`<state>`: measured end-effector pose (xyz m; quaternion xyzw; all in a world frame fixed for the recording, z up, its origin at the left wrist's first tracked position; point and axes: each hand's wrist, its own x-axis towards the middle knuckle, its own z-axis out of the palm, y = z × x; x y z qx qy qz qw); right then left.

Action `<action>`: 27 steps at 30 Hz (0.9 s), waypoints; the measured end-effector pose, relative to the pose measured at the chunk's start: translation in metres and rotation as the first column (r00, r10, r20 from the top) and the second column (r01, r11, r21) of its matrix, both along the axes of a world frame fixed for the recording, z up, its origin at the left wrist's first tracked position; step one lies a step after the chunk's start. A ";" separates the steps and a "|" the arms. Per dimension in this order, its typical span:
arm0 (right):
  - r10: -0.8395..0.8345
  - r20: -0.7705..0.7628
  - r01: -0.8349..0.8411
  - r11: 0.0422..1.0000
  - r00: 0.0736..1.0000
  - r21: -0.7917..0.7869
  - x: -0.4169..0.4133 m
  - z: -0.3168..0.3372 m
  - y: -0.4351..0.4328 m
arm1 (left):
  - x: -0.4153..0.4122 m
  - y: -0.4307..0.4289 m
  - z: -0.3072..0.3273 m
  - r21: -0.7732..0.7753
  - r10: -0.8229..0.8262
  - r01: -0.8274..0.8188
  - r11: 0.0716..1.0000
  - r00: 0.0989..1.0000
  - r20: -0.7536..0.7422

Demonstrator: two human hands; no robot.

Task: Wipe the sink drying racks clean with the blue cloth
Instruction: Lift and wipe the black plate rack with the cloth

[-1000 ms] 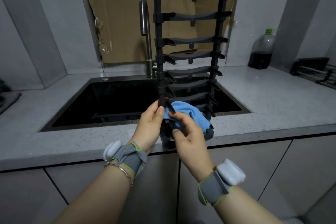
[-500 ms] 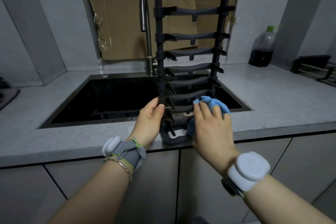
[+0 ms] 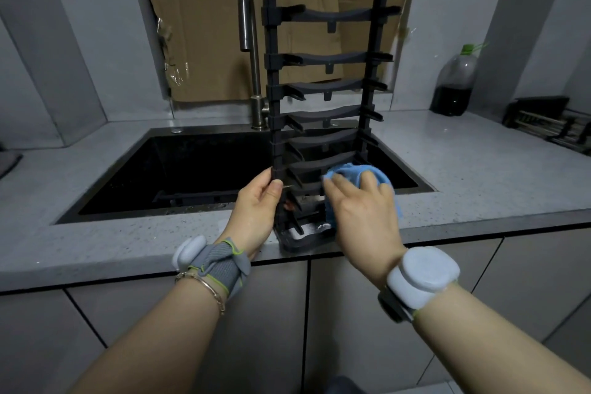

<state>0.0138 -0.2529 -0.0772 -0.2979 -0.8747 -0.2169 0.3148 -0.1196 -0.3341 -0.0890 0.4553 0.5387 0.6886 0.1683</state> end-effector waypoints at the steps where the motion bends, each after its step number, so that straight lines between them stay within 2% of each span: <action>1: 0.041 -0.010 -0.041 0.999 0.999 -0.026 -0.002 0.000 -0.006 | 0.001 0.000 0.001 0.003 -0.001 0.001 1.000 1.000 0.001; 3: 0.170 -0.027 -0.172 0.966 0.985 -0.194 -0.008 0.003 -0.019 | 0.003 0.000 0.002 0.010 -0.013 0.012 1.000 1.000 0.014; 4: 0.248 -0.046 -0.250 0.916 0.968 -0.313 -0.012 0.003 -0.025 | 0.002 -0.001 0.002 0.016 -0.018 0.017 1.000 1.000 0.026; 6: 0.361 -0.152 -0.384 0.750 0.920 -0.538 -0.014 0.002 -0.032 | 0.002 0.000 0.000 0.023 -0.047 0.045 0.999 0.996 0.079; 9: 0.351 -0.407 -0.537 0.546 0.843 -0.643 -0.014 -0.004 -0.033 | 0.002 0.002 -0.004 0.019 -0.050 0.048 0.999 0.990 0.129; 11: 0.326 -0.473 -0.574 0.492 0.818 -0.655 -0.013 -0.002 -0.033 | 0.001 0.002 -0.004 0.010 -0.048 0.047 0.999 0.990 0.134; 13: 0.366 -0.394 -0.537 0.556 0.843 -0.635 -0.012 0.000 -0.032 | 0.003 0.001 -0.003 -0.004 -0.047 0.048 0.999 0.989 0.141; 15: 0.368 -0.218 -0.424 0.710 0.904 -0.562 -0.010 0.004 -0.031 | 0.002 0.001 -0.003 -0.021 -0.032 0.036 0.999 0.983 0.183; 17: 0.317 -0.062 -0.319 0.884 0.946 -0.342 -0.006 0.004 -0.027 | 0.002 0.001 -0.004 -0.039 -0.026 0.036 0.999 0.970 0.240; 18: 0.276 0.007 -0.266 0.934 0.961 -0.240 -0.005 0.003 -0.025 | 0.003 0.001 -0.005 -0.042 -0.031 0.045 0.998 0.958 0.285; 21: 0.173 0.007 -0.173 0.983 0.985 -0.064 -0.003 -0.001 -0.013 | 0.004 0.003 -0.006 -0.050 -0.042 0.066 0.997 0.924 0.381; 25: 0.085 0.045 -0.084 0.996 0.995 -0.009 0.002 0.000 -0.005 | 0.007 0.003 -0.006 -0.038 -0.037 0.053 0.998 0.935 0.352; 27: 0.045 0.017 -0.045 0.999 0.999 -0.009 0.005 0.000 0.001 | 0.008 0.003 -0.006 -0.043 -0.021 0.038 0.998 0.939 0.343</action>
